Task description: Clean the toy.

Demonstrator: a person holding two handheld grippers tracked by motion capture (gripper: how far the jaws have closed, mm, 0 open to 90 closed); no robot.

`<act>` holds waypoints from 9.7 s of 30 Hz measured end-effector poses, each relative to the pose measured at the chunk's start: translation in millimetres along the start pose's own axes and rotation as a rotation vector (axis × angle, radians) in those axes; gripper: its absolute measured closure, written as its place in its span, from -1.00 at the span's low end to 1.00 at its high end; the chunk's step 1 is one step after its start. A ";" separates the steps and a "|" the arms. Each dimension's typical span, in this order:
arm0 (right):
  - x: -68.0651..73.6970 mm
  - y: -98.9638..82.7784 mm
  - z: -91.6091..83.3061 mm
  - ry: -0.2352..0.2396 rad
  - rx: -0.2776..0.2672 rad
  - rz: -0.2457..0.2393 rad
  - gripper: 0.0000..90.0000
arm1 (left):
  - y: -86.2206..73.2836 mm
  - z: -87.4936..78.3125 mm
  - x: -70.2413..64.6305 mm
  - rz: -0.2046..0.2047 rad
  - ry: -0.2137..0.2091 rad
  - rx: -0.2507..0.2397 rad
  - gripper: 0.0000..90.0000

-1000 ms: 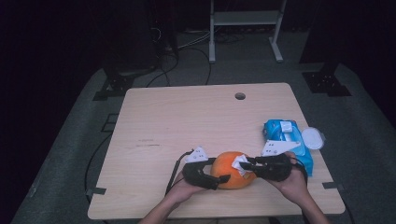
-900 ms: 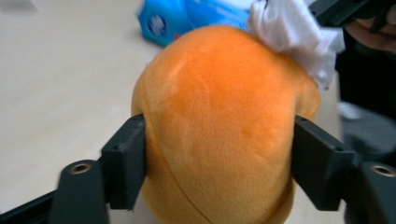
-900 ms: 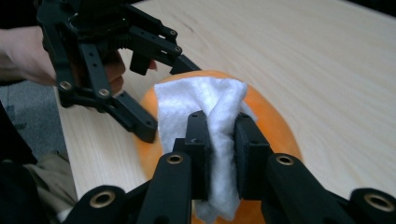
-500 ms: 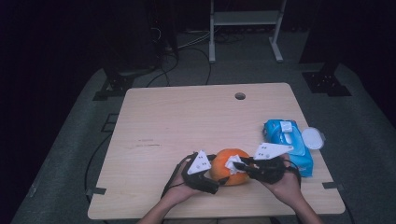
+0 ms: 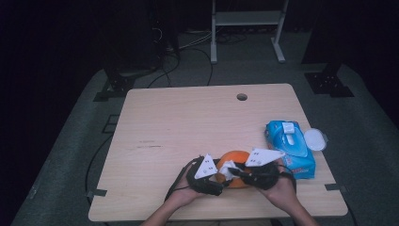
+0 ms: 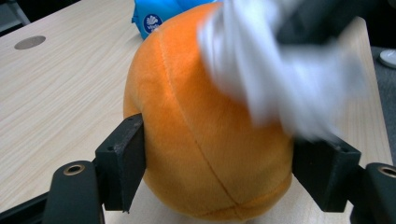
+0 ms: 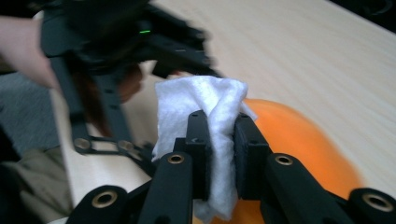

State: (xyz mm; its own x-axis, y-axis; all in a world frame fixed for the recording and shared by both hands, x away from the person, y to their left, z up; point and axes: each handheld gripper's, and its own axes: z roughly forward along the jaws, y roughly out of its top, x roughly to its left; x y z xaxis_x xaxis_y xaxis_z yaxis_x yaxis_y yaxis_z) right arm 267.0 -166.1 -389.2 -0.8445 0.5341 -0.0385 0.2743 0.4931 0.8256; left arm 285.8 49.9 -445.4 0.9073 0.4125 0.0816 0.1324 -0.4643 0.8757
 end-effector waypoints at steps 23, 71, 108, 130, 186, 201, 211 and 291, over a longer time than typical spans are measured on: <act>2.0 9.0 -0.3 -0.057 0.013 0.000 0.74 | 2.2 1.9 -5.8 0.035 0.025 0.004 -0.45; -29.7 -12.6 -15.0 -0.078 0.019 0.125 0.76 | 2.1 8.6 -3.0 -0.060 -0.069 -0.036 -0.81; -34.6 -23.5 -14.1 -0.011 0.011 0.149 0.76 | -1.3 -0.3 7.0 0.001 -0.070 -0.041 -0.73; -18.9 -8.2 -12.2 0.022 0.003 0.077 0.76 | -6.6 -12.5 24.6 -0.082 -0.049 0.018 -0.39; -47.0 -27.3 -5.7 0.074 -0.016 0.207 0.75 | -4.8 -10.7 28.9 -0.119 -0.103 -0.036 -0.74; -50.2 -39.8 -11.0 0.112 0.041 0.199 0.75 | -14.3 -14.0 38.2 -0.195 -0.085 -0.035 -0.44; -62.1 -33.9 -4.0 0.065 -0.016 0.274 0.76 | -4.1 -9.2 6.6 0.062 -0.098 -0.025 -0.47; -31.1 -21.2 2.5 0.118 0.008 0.161 0.78 | -9.6 -3.7 19.8 -0.124 -0.060 0.010 -0.85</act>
State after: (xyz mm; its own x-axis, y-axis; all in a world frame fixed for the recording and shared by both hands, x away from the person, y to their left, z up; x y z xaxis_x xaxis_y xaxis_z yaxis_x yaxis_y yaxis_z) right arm 288.6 -191.5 -406.9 -0.8374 0.5224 0.1608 0.4136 0.4133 0.8112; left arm 301.0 65.4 -450.4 0.9060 0.4195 -0.0560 0.2486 -0.4204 0.8726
